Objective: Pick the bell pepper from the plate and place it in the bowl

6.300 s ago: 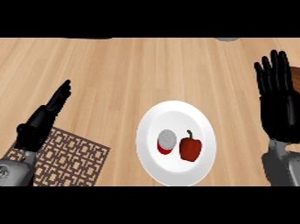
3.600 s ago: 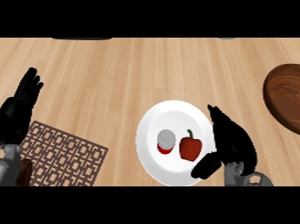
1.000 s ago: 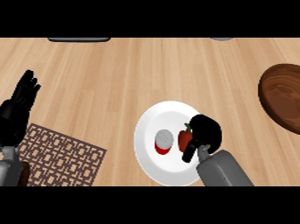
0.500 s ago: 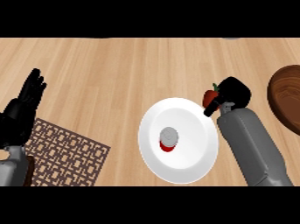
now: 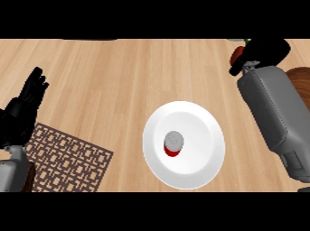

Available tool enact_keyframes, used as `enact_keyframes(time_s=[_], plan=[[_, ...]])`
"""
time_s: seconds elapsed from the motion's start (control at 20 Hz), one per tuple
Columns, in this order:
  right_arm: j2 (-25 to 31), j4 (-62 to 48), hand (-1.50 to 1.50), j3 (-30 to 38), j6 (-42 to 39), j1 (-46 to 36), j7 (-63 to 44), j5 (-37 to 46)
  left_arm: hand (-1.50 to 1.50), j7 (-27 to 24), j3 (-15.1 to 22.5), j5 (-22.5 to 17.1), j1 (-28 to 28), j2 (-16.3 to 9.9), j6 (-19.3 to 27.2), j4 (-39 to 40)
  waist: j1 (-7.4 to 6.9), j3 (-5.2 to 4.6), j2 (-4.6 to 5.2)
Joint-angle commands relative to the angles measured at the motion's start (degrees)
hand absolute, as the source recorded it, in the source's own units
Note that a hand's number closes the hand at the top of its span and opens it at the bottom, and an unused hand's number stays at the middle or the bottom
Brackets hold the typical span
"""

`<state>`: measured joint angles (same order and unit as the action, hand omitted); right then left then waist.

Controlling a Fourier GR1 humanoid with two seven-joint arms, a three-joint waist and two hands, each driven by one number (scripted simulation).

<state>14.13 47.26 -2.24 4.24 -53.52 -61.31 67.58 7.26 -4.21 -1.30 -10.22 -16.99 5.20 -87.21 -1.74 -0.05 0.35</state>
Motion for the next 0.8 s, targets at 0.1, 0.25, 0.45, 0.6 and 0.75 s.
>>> enact_keyframes(time_s=[0.1, 0.25, 0.45, 0.6, 0.75], plan=[[3.27, 3.57, 1.50, 0.60, 4.82, -6.35, -10.24, 8.17, 0.00, 0.85, -0.23, -0.06, 2.53, -0.73, -0.65, -2.59, 0.85, 0.03, -0.69], [3.59, 3.92, 1.50, 2.29, 3.57, -7.75, -11.21, 10.10, 0.00, -0.72, 0.29, 1.14, 1.27, 1.90, 1.73, -0.43, 1.52, 0.02, -0.49], [5.37, 7.92, 1.50, 5.19, 2.12, -5.38, -9.90, 10.44, 0.00, 2.07, -1.48, -0.10, 1.73, -0.12, 0.36, -2.18, 1.83, 0.05, -0.57], [6.50, 8.27, 1.50, 9.14, 6.79, -1.99, -5.76, 8.47, 0.00, -0.72, -1.57, -0.01, 3.48, -0.49, -1.13, -1.68, 1.55, 0.07, -0.41], [8.57, 10.97, 1.50, 12.78, 11.87, 3.64, -0.12, 5.66, 0.00, -0.51, -2.06, 0.08, 1.96, -0.14, -0.53, -0.63, 2.06, 0.09, -0.41]])
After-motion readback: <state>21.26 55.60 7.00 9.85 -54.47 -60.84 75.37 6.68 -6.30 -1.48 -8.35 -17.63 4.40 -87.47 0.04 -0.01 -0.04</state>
